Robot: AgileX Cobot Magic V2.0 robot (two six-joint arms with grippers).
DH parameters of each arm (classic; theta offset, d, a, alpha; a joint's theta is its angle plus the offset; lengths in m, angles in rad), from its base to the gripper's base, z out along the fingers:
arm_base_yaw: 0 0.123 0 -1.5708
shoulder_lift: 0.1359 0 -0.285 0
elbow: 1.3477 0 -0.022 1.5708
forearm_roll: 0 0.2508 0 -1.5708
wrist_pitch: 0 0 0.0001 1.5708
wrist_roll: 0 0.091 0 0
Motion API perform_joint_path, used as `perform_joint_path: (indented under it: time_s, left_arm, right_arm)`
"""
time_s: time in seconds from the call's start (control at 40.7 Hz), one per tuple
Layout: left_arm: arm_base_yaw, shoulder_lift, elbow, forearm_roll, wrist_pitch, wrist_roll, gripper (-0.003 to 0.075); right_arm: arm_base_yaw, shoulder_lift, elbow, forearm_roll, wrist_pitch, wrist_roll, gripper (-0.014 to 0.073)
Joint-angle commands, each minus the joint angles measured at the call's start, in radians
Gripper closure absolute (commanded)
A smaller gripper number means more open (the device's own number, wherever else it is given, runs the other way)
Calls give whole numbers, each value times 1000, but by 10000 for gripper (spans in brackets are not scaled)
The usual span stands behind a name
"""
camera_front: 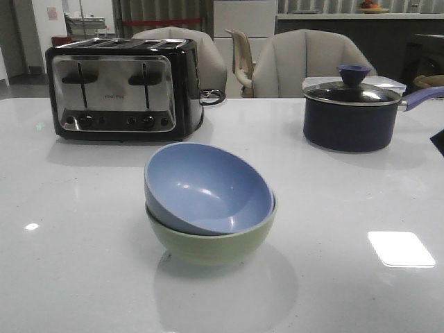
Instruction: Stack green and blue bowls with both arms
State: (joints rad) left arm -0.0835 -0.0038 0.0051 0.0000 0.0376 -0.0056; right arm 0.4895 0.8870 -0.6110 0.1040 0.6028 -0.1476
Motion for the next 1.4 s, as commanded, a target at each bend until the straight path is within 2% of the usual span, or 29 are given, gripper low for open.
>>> perform_joint_path:
  time_s: [0.0,0.566,0.713,0.836,1.057,1.18,1.377]
  left_arm:
    - [-1,-24,21,0,-88,-12,619]
    - [-1,-24,21,0,-88,-12,619]
    - [-1,-24,21,0,-88,-12,619]
    - [-1,-24,21,0,-88,-12,619]
    - [-1,-24,21,0,-88,-12,619]
    - [-1,-24,21,0,-88,-12,619]
    - [-1,-24,21,0,-88,-12,619]
  right_arm:
    - [-3,-14,-23,-1,-63,-2,559]
    - [0,-18,-19,-1,-63,-2,559]
    - [-40,-117,16,-6,-81,-3,559]
    - [-152,-273,111,-7,-193,-3,559]
    - [-353,-637,378,-7,-495,-3,559]
    - [-415,-803,511,-6,-597,-2,559]
    - [-454,-905,636,-6,-665,-2,559]
